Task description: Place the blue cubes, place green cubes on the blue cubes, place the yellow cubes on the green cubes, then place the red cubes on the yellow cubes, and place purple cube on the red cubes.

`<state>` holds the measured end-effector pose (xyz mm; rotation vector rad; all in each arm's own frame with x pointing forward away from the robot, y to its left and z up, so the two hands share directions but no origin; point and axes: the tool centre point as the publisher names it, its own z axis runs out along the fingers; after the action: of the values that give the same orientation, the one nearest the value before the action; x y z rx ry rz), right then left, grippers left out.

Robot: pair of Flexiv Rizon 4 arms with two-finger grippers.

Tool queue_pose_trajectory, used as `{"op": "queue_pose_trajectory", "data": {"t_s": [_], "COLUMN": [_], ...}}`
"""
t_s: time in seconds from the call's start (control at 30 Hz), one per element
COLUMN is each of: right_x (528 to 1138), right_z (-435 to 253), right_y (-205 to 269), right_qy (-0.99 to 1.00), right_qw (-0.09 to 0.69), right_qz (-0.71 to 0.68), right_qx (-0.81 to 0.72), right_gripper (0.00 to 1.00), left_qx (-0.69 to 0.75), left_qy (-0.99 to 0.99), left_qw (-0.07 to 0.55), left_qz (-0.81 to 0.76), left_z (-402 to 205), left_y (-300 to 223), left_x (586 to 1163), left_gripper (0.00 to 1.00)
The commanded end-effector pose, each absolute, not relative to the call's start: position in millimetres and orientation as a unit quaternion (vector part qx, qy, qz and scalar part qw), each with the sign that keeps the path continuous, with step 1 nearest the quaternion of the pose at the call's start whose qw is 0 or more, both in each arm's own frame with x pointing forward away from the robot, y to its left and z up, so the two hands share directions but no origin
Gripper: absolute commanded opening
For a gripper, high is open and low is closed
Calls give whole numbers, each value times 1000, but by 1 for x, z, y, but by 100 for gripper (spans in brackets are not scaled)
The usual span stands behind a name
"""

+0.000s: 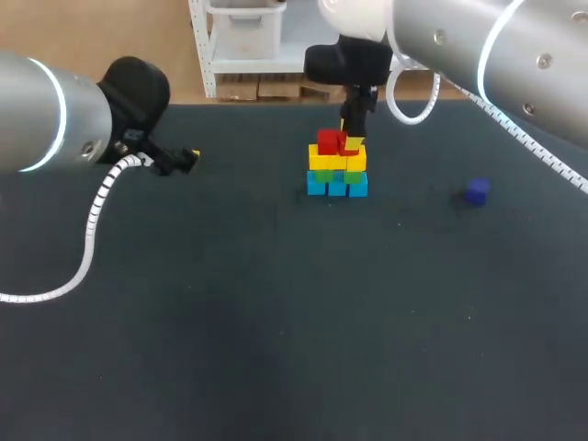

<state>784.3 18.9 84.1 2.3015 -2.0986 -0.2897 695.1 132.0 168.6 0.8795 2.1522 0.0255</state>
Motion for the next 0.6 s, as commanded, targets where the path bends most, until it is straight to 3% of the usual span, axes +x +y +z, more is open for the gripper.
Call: {"op": "queue_pose_trajectory", "data": {"t_s": [0.03,0.2,0.6], "right_x": [788,789,791], "right_z": [86,86,86], "right_y": [19,19,19], "right_qy": [-670,-672,-676], "right_qw": [8,5,-2], "right_qz": [-97,-97,-89], "right_qx": [736,734,731], "right_gripper": [42,49,38], "left_qx": [348,348,348], "left_qy": [849,849,849], "left_qw": [397,397,397], "left_qz": [9,9,9], "left_z": [168,168,168], "left_y": [133,133,133], "left_x": [695,695,695], "left_gripper": [100,100,100]}}
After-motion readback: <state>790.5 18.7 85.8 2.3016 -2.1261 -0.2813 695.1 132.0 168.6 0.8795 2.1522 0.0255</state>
